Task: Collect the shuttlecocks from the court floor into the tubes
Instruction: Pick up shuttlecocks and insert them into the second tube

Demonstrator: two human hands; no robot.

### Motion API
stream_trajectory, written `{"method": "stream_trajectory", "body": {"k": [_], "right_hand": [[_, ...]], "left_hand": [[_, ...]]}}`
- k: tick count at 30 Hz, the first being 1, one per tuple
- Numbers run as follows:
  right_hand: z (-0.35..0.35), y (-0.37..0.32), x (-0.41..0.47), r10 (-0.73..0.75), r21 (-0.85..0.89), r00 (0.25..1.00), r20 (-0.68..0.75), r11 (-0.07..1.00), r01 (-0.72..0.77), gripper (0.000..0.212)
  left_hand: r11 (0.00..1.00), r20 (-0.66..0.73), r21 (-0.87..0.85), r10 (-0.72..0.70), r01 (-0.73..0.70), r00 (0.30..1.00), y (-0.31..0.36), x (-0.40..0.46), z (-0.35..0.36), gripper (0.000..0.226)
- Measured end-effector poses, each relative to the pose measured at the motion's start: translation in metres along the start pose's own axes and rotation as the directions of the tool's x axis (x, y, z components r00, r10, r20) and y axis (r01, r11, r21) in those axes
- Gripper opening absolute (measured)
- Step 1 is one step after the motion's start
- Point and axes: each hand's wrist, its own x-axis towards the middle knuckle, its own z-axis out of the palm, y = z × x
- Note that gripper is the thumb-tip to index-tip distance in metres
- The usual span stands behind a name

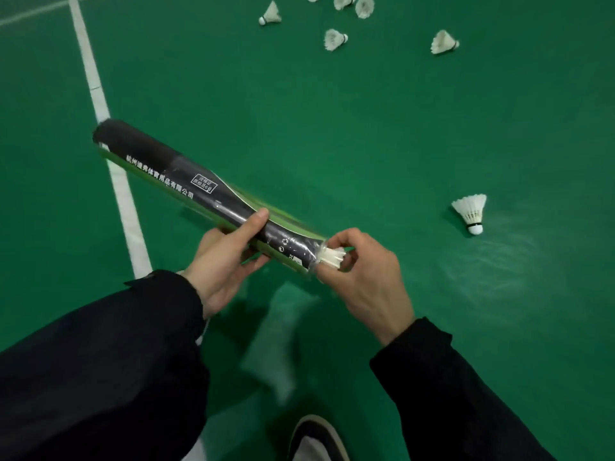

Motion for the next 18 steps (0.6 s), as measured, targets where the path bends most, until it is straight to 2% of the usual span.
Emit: {"method": "stream_trajectory", "body": {"k": [1, 2, 4, 5, 6, 8, 12, 15, 18], "right_hand": [[-0.005, 0.005, 0.002, 0.005, -0.012, 1.000, -0.025, 1.000, -0.005, 0.022], [-0.011, 0.010, 0.002, 0.050, 0.074, 0.997, -0.054, 0.996, -0.046, 0.025], [-0.028, 0.020, -0.007, 0.161, 0.433, 0.981, -0.108, 0.896, -0.099, 0.041], [-0.037, 0.025, -0.013, 0.211, 0.539, 0.964, -0.164, 0.837, -0.092, 0.049], [-0.045, 0.033, -0.021, 0.246, 0.571, 0.940, -0.236, 0.818, -0.070, 0.054], [-0.059, 0.047, -0.034, 0.286, 0.557, 0.890, -0.355, 0.830, -0.045, 0.057], [-0.078, 0.063, -0.046, 0.377, 0.507, 0.822, -0.428, 0.852, -0.127, 0.060], [-0.076, 0.056, -0.040, 0.353, 0.374, 0.806, -0.474, 0.910, -0.179, 0.060], [-0.073, 0.040, -0.023, 0.406, 0.536, 0.773, -0.487, 0.838, -0.102, 0.060]], "left_hand": [[1.000, 0.033, 0.020, 0.002, -0.002, 0.999, -0.001, 0.008, 0.013, 0.054], [1.000, 0.059, 0.020, -0.008, 0.007, 0.998, -0.001, 0.015, 0.027, 0.057], [0.998, 0.114, -0.009, -0.066, 0.067, 0.991, -0.006, 0.030, 0.057, 0.054], [0.994, 0.148, -0.022, -0.103, 0.108, 0.984, -0.010, 0.037, 0.071, 0.048], [0.987, 0.190, -0.033, -0.146, 0.155, 0.971, -0.016, 0.041, 0.086, 0.041], [0.971, 0.286, -0.008, -0.228, 0.240, 0.931, -0.031, 0.050, 0.110, 0.037], [0.937, 0.457, 0.192, -0.348, 0.292, 0.818, -0.059, 0.061, 0.144, 0.047], [0.937, 0.498, 0.187, -0.351, 0.297, 0.793, -0.068, 0.064, 0.167, 0.041], [0.927, 0.501, 0.154, -0.372, 0.343, 0.781, -0.058, 0.067, 0.180, 0.056]]}}
